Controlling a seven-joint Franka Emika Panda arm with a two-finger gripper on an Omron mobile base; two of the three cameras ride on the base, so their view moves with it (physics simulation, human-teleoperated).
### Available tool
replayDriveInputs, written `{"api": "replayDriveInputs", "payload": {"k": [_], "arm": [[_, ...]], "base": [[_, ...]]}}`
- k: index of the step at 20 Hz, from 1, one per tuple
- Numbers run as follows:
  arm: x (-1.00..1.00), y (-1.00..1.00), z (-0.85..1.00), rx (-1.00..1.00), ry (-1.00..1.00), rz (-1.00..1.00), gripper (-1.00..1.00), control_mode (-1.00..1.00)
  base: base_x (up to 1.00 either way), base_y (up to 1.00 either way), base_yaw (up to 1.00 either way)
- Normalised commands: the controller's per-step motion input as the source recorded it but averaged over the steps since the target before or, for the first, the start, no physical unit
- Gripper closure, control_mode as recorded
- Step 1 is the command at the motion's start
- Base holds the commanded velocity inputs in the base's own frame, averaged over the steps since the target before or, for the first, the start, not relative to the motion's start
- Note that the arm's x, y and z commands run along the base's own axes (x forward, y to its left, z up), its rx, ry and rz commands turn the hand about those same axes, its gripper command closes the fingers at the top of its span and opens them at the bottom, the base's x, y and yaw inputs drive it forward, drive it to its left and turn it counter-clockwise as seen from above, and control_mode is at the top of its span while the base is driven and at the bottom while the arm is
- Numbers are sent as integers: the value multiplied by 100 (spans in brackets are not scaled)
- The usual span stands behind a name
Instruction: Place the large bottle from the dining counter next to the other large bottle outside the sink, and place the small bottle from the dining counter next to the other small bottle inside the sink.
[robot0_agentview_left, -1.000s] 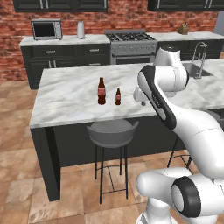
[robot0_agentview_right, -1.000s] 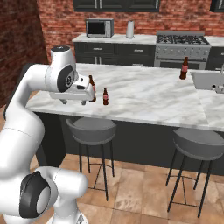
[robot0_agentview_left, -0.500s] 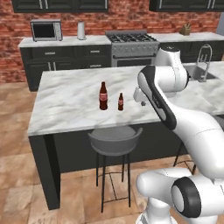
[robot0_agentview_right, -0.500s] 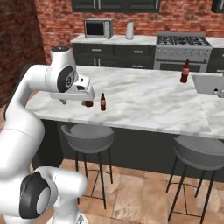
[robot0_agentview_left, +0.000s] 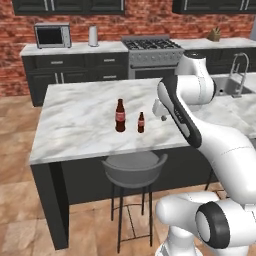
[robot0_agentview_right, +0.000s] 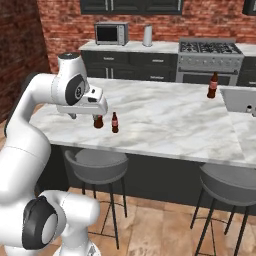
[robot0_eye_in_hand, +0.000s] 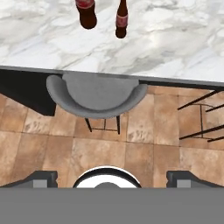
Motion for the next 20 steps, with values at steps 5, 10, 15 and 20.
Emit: {"api": "replayDriveInputs", "payload": {"k": [5,10,15,20], "arm": [[0,0,0,0,0,0,-100,100],[0,0,0,0,0,0,-100,100],[0,0,0,0,0,0,-100,100],[0,0,0,0,0,0,-100,100]], "base": [[44,2,0],[43,0,0],[42,0,0],[28,0,0]]}}
